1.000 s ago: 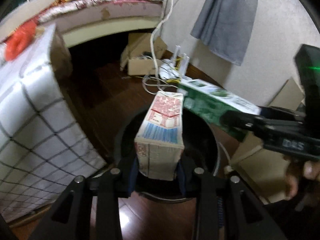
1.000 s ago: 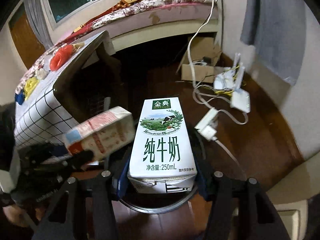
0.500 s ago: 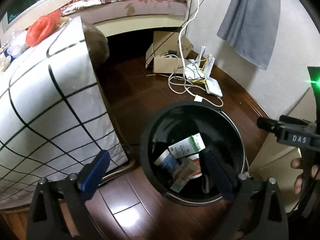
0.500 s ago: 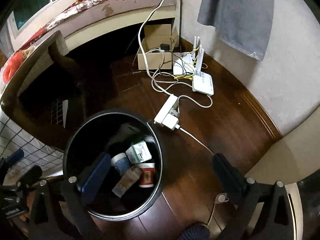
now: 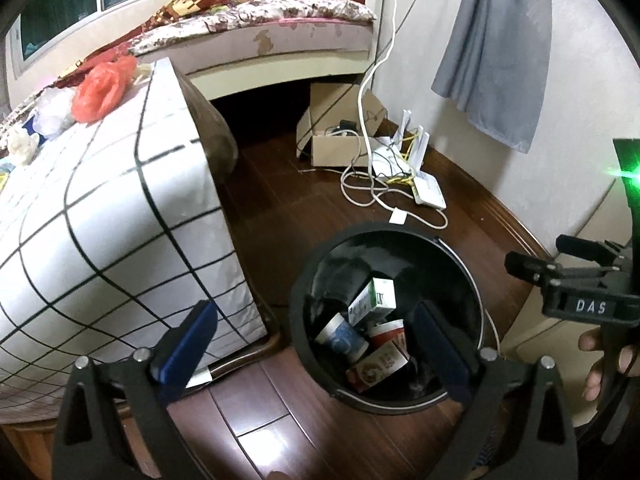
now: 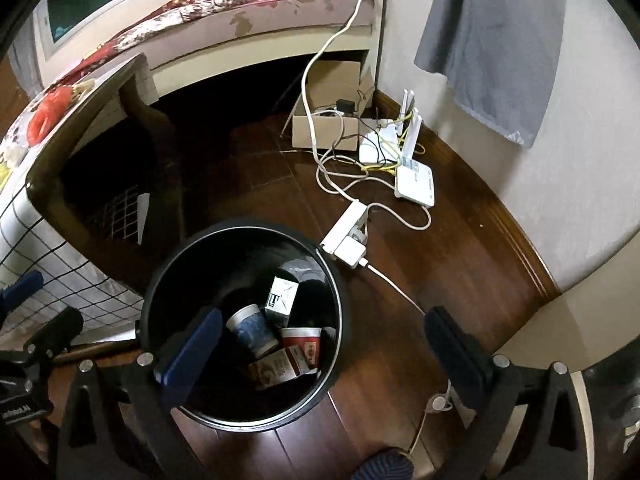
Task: Collect trash
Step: 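Move both tools back from the bin toward the table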
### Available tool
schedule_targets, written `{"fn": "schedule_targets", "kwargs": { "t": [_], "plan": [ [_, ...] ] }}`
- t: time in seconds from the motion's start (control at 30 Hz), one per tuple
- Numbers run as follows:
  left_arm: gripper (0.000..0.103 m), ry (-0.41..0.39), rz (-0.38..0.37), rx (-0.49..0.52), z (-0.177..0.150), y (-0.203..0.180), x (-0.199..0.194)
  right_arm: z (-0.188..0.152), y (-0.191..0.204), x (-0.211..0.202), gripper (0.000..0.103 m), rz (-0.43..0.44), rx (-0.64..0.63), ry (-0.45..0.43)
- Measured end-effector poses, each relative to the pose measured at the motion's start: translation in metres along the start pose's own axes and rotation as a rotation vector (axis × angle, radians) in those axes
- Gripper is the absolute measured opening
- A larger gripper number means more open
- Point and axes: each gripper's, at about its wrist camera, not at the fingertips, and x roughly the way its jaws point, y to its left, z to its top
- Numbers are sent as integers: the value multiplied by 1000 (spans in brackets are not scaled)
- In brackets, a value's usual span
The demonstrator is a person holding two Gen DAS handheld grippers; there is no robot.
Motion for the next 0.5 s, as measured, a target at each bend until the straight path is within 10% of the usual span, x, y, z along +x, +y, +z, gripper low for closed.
{"fn": "schedule_targets", "kwargs": {
  "t": [0.5],
  "plan": [
    [102,-49,15,-5,5,7,-28,6,23,-32,102,14,-63,-84]
  ]
}}
